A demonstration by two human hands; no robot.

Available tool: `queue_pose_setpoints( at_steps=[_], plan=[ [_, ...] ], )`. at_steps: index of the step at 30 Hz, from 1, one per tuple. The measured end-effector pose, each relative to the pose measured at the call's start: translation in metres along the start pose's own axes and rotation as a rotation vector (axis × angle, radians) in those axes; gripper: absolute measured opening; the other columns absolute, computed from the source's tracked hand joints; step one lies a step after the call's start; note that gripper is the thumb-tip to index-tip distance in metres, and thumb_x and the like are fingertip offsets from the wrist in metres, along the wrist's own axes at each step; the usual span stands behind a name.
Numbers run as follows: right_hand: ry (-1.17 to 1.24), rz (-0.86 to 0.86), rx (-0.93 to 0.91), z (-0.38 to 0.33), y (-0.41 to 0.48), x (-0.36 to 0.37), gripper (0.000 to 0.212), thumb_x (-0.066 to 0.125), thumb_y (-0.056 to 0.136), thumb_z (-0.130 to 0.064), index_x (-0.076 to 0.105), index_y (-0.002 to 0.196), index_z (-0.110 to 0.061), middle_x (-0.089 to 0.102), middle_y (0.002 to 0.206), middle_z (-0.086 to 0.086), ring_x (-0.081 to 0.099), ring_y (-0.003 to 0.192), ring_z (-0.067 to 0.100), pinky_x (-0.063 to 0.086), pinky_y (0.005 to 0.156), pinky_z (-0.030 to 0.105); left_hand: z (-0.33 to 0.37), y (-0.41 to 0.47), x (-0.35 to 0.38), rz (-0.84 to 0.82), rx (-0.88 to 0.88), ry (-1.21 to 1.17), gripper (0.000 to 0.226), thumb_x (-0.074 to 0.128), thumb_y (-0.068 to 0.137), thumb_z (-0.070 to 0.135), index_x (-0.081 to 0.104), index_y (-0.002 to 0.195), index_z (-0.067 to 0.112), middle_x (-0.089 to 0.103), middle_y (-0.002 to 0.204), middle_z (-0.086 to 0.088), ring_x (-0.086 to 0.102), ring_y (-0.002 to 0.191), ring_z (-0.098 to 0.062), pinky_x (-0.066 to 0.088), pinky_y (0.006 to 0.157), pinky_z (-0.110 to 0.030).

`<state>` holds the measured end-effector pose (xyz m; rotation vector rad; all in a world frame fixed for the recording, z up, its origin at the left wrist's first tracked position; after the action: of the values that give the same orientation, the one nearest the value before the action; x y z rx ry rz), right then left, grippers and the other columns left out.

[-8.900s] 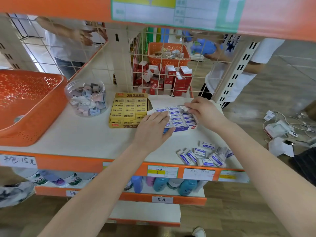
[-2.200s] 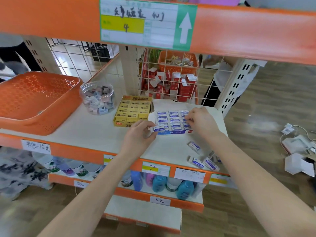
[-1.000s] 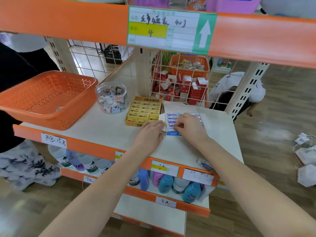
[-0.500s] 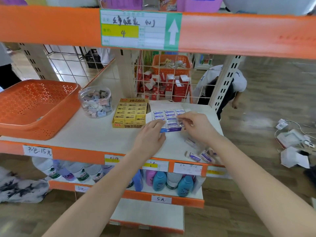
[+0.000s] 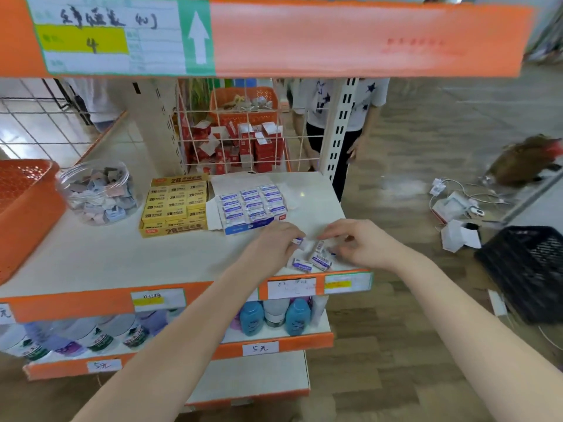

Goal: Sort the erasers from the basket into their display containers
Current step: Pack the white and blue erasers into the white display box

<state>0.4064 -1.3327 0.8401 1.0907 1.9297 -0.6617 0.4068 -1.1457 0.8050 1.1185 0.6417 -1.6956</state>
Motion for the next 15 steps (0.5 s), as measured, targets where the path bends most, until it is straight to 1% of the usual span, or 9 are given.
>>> queue_pose_setpoints(
  at_steps=[2,3,6,8,10,12,14,15],
  plan=[
    [-0.056,-0.009,-0.019,0.003,-0.001,0.005,0.037,0.062,0.085,-0.008,0.064,0.119,-0.022,0.060,0.118,-0.007,0.048,0.098,-0.003,0.033,0.080,-0.001,-0.001,0.001,0.001,0.013,0.006,0.022,0.029,0.051,0.097,0.021,0.059,0.125,0.019,0.058,0.126,0.002,0.041,0.119,-0.014,0.028,0.097,-0.021],
    [-0.073,-0.002,-0.024,0.003,0.000,0.006,0.037,0.062,0.085,-0.009,0.064,0.120,-0.021,0.061,0.117,-0.006,0.048,0.096,-0.002,0.033,0.079,0.000,-0.002,0.000,0.000,0.025,0.002,0.026,0.029,0.051,0.097,0.023,0.059,0.124,0.020,0.058,0.124,0.003,0.042,0.119,-0.014,0.029,0.096,-0.021],
    [-0.087,0.031,-0.036,0.000,0.003,0.009,0.033,0.062,0.087,-0.009,0.065,0.118,-0.019,0.059,0.107,-0.005,0.049,0.091,0.001,0.036,0.083,0.008,-0.003,-0.005,-0.002,0.052,-0.020,-0.011,0.030,0.054,0.095,0.023,0.059,0.124,0.019,0.057,0.122,0.002,0.049,0.115,-0.015,0.030,0.090,-0.016],
    [-0.085,0.049,-0.028,-0.002,0.007,0.011,0.026,0.064,0.087,-0.011,0.067,0.112,-0.018,0.055,0.101,-0.008,0.049,0.087,0.003,0.038,0.082,0.012,-0.005,-0.009,-0.006,0.078,-0.038,-0.059,0.030,0.056,0.094,0.020,0.060,0.124,0.016,0.058,0.122,0.000,0.052,0.113,-0.015,0.030,0.090,-0.015],
    [-0.073,0.059,-0.009,-0.003,0.011,0.012,0.017,0.064,0.087,-0.013,0.066,0.104,-0.017,0.056,0.100,-0.005,0.051,0.086,0.008,0.041,0.081,0.018,-0.007,-0.013,-0.011,0.118,-0.056,-0.082,0.031,0.057,0.094,0.019,0.061,0.124,0.014,0.058,0.124,-0.001,0.052,0.113,-0.015,0.029,0.090,-0.012],
    [-0.056,0.068,0.016,-0.004,0.015,0.012,0.011,0.062,0.089,-0.016,0.061,0.099,-0.019,0.061,0.098,0.000,0.057,0.082,0.015,0.045,0.077,0.022,-0.010,-0.018,-0.016,0.156,-0.074,-0.086,0.032,0.057,0.094,0.019,0.060,0.126,0.014,0.057,0.126,-0.001,0.053,0.112,-0.015,0.028,0.089,-0.010],
    [0.000,0.087,0.032,-0.008,0.018,0.012,0.009,0.059,0.091,-0.018,0.056,0.096,-0.023,0.064,0.089,0.003,0.060,0.076,0.018,0.047,0.070,0.024,-0.015,-0.023,-0.021,0.198,-0.106,-0.082,0.032,0.058,0.093,0.019,0.061,0.125,0.015,0.057,0.124,0.000,0.054,0.109,-0.015,0.027,0.087,-0.008],
    [0.029,0.098,0.031,-0.011,0.020,0.012,0.007,0.058,0.091,-0.017,0.055,0.095,-0.023,0.065,0.087,0.004,0.061,0.075,0.019,0.048,0.069,0.026,-0.017,-0.025,-0.024,0.224,-0.121,-0.079,0.032,0.059,0.093,0.019,0.062,0.124,0.015,0.058,0.123,0.000,0.054,0.108,-0.015,0.025,0.086,-0.006]
  ],
)
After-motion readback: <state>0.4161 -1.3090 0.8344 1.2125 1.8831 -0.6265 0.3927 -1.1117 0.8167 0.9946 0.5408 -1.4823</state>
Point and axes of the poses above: each hand's wrist, its own y-axis towards the middle knuckle, its own x-axis out of the palm, z = x × y, the point moved 3 cm from there along y, towards the middle knuckle
